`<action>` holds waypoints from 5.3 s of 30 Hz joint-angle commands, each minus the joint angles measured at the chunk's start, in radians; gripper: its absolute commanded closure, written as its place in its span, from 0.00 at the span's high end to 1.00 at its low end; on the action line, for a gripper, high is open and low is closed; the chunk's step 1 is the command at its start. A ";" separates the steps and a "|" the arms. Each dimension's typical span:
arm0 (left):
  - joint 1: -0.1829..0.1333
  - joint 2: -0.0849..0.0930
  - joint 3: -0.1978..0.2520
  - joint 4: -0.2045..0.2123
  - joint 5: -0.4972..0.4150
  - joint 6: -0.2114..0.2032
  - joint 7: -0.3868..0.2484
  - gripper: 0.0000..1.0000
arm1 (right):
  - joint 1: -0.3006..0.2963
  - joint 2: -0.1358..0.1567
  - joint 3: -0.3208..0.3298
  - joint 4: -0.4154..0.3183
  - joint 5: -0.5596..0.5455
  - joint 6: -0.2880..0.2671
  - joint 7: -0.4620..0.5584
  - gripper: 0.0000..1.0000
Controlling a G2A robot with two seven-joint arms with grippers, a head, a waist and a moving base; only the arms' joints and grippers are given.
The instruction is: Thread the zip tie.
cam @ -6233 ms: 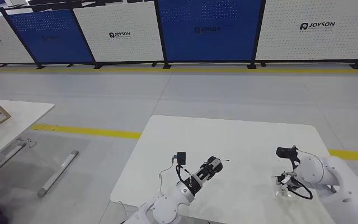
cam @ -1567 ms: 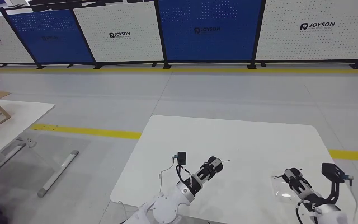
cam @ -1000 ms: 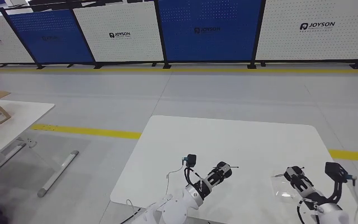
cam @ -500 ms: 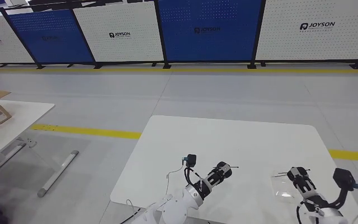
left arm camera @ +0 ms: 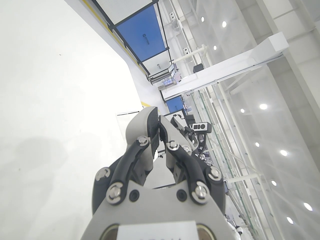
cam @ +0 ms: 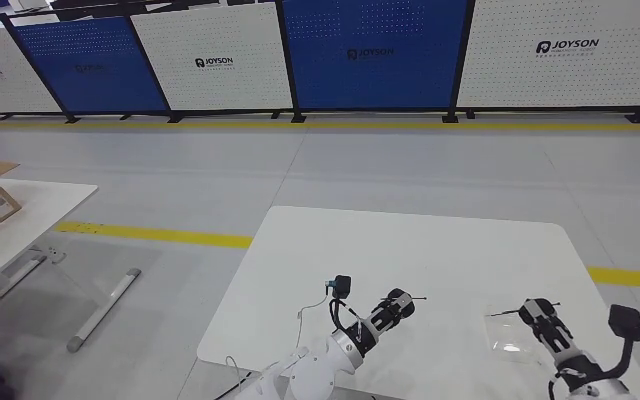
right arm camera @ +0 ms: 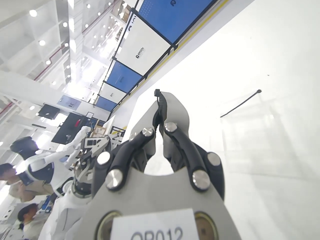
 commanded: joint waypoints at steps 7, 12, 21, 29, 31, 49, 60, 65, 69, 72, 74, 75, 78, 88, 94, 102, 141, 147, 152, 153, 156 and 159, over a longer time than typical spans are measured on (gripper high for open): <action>0.000 0.000 0.000 0.000 0.000 0.000 0.000 0.00 | 0.003 0.000 -0.013 0.029 -0.033 -0.066 0.036 0.00; 0.000 0.000 0.000 0.000 0.000 0.000 0.000 0.00 | 0.003 0.000 -0.016 0.028 -0.033 -0.068 0.035 0.00; 0.000 0.000 0.000 0.000 0.000 0.000 0.000 0.00 | -0.068 -0.029 -0.135 0.051 -0.157 -0.194 -0.243 0.00; 0.000 0.000 0.000 0.000 0.000 0.000 0.000 0.00 | -0.067 -0.030 -0.139 0.053 -0.155 -0.196 -0.249 0.00; -0.009 0.000 0.007 -0.002 0.042 0.020 -0.006 0.00 | -0.067 -0.030 -0.139 0.053 -0.155 -0.196 -0.249 0.00; -0.042 -0.013 0.079 0.005 0.232 0.148 0.011 0.00 | -0.067 -0.030 -0.139 0.053 -0.155 -0.196 -0.249 0.00; -0.042 -0.013 0.079 0.005 0.232 0.148 0.011 0.00 | -0.014 -0.045 -0.203 0.043 -0.211 -0.147 -0.240 0.00; -0.042 -0.013 0.079 0.005 0.232 0.148 0.011 0.00 | -0.010 -0.046 -0.209 0.045 -0.214 -0.141 -0.242 0.00; -0.042 -0.013 0.079 0.005 0.232 0.148 0.011 0.00 | -0.010 -0.046 -0.209 0.045 -0.214 -0.141 -0.242 0.00; -0.045 -0.012 0.085 0.013 0.267 0.154 -0.012 0.00 | -0.010 -0.046 -0.209 0.045 -0.214 -0.141 -0.242 0.00; -0.041 -0.010 0.091 0.019 0.289 0.148 -0.028 0.00 | -0.010 -0.046 -0.209 0.045 -0.214 -0.141 -0.242 0.00; -0.039 -0.010 0.091 0.021 0.293 0.144 -0.029 0.00 | -0.010 -0.046 -0.209 0.045 -0.214 -0.141 -0.242 0.00; -0.031 -0.012 0.079 0.010 0.274 0.130 0.008 0.00 | -0.010 -0.046 -0.209 0.045 -0.214 -0.141 -0.242 0.00; -0.033 -0.009 0.095 0.006 0.365 0.130 0.000 0.00 | -0.010 -0.046 -0.209 0.045 -0.214 -0.141 -0.242 0.00; -0.020 0.002 0.107 -0.015 0.510 0.104 -0.022 0.00 | -0.010 -0.046 -0.209 0.045 -0.214 -0.141 -0.242 0.00; -0.017 0.002 0.106 -0.021 0.515 0.096 -0.016 0.00 | -0.007 -0.047 -0.206 0.047 -0.243 -0.135 -0.260 0.00; -0.017 0.002 0.106 -0.021 0.515 0.096 -0.016 0.00 | 0.039 -0.094 -0.335 0.166 -0.239 -0.232 -0.404 0.00; -0.017 0.002 0.106 -0.021 0.515 0.096 -0.016 0.00 | 0.042 -0.095 -0.336 0.167 -0.236 -0.230 -0.399 0.00; -0.017 0.002 0.106 -0.021 0.515 0.096 -0.016 0.00 | 0.049 -0.099 -0.341 0.176 -0.238 -0.240 -0.377 0.00; -0.017 0.002 0.106 -0.021 0.515 0.096 -0.016 0.00 | 0.050 -0.100 -0.341 0.178 -0.237 -0.242 -0.374 0.00; -0.017 0.002 0.106 -0.021 0.515 0.096 -0.016 0.00 | 0.053 -0.103 -0.341 0.180 -0.239 -0.240 -0.373 0.00; -0.017 0.002 0.106 -0.021 0.515 0.096 -0.016 0.00 | 0.055 -0.105 -0.341 0.179 -0.243 -0.240 -0.372 0.00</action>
